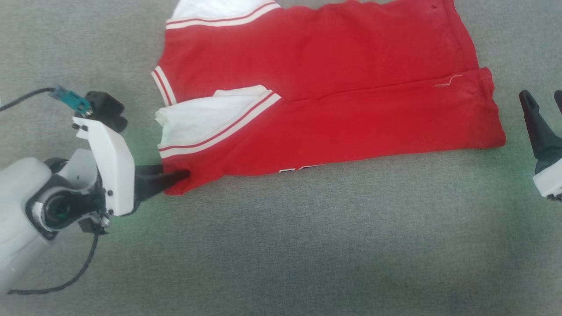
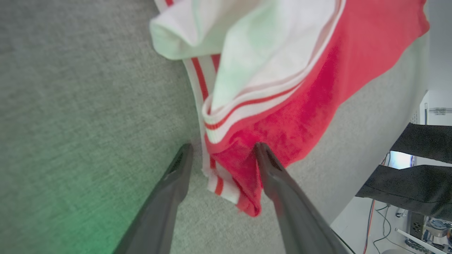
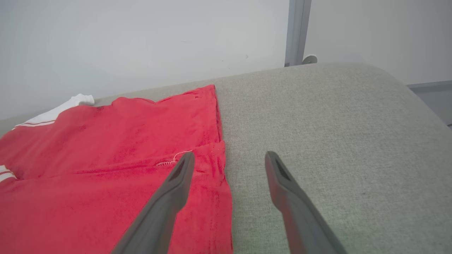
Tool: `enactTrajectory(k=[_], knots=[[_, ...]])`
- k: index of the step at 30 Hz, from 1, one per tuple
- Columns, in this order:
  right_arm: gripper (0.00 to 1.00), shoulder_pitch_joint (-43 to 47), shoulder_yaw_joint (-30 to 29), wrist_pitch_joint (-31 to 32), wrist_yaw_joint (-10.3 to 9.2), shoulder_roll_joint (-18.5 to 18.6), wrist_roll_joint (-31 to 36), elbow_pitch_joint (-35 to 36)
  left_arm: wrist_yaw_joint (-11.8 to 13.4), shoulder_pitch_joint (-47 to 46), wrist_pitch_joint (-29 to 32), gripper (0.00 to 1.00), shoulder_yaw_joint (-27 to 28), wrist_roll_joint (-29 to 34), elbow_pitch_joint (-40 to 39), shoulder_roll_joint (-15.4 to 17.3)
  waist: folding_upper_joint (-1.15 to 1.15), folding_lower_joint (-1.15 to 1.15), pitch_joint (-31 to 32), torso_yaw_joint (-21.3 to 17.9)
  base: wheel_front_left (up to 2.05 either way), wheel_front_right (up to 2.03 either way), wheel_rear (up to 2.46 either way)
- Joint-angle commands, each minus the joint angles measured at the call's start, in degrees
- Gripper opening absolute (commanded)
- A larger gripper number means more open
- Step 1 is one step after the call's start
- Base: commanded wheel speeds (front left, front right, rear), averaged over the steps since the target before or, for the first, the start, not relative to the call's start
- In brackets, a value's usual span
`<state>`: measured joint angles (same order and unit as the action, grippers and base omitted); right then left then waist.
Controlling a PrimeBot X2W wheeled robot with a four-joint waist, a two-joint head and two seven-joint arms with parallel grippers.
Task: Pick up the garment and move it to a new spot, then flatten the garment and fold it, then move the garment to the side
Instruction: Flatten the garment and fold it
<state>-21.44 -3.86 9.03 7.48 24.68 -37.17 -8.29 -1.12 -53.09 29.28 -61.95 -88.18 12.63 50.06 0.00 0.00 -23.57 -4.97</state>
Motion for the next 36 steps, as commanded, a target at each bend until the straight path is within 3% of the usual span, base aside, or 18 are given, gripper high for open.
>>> enactTrajectory(k=[1, 2, 9, 17, 22, 23, 25, 26, 31, 36], knots=[[1.00, -0.17, 0.00, 0.62, 0.02, 0.12, 0.23, 0.52, -1.11, 0.50, 0.88, 0.08, -0.24, -1.28, 1.42, -1.07, 0.00, 0.00, -1.14, -0.97, 0.00, 0.00, 0.00], [1.00, -0.07, 0.09, 1.02, 0.02, 0.37, 0.31, 0.72, -1.65, 0.63, 1.00, 0.00, -0.06, -1.91, 1.70, -1.39, 0.00, 0.00, -1.32, -1.04, 0.00, 0.00, 0.00], [1.00, 0.43, 3.46, 7.96, 0.02, 4.80, 1.18, 2.00, -3.20, 0.21, 0.37, 0.00, 0.21, -1.45, 1.77, -1.68, 0.00, 0.00, -1.95, -0.56, 0.00, 0.00, 0.00], [1.00, -2.01, 8.91, 28.61, 0.02, 12.19, -3.02, 3.21, -4.39, -0.68, -2.04, 0.00, 0.49, 0.41, 0.97, -4.14, 0.00, 0.00, -3.39, 1.84, 0.00, 0.00, 0.00], [1.00, -3.86, 9.76, 33.66, 0.01, 13.19, -4.41, 2.49, -4.99, -0.86, -3.45, 0.00, 0.68, 0.93, 1.63, -6.08, 0.00, 0.00, -4.52, 3.37, 0.00, 0.00, 0.00], [0.46, -3.77, 10.35, 35.20, 0.02, 12.88, -4.59, 1.55, -5.30, -0.91, -3.82, 0.00, 0.53, 1.17, 2.08, -6.80, 0.00, 0.00, -4.64, 3.90, 0.00, 0.00, 0.00], [0.04, -3.66, 10.64, 35.93, 0.02, 12.61, -4.66, 1.00, -5.51, -0.83, -4.35, 0.00, 0.72, 1.19, 2.53, -7.23, 0.00, 0.00, -4.55, 4.21, 0.00, 0.00, 0.00], [0.00, -3.52, 10.42, 36.09, 0.02, 12.51, -4.69, 0.65, -5.61, -0.74, -4.53, 0.00, 0.71, 1.27, 2.74, -7.36, 0.00, 0.00, -4.34, 4.36, 0.00, 0.00, 0.00], [0.00, -1.40, 8.67, 35.24, 0.01, 12.67, -5.13, 0.80, -6.20, 1.50, -7.33, 0.00, 1.67, 0.41, 2.59, -6.74, 0.00, 0.00, -1.40, 4.48, 0.00, 0.00, 0.00], [0.00, 4.02, 6.13, 35.27, 0.01, 13.59, -6.17, 3.82, -6.36, 6.10, -10.67, 0.00, 2.20, -0.47, -1.38, -3.23, 0.00, 0.00, 2.36, 4.31, 0.00, 0.00, 0.00]])
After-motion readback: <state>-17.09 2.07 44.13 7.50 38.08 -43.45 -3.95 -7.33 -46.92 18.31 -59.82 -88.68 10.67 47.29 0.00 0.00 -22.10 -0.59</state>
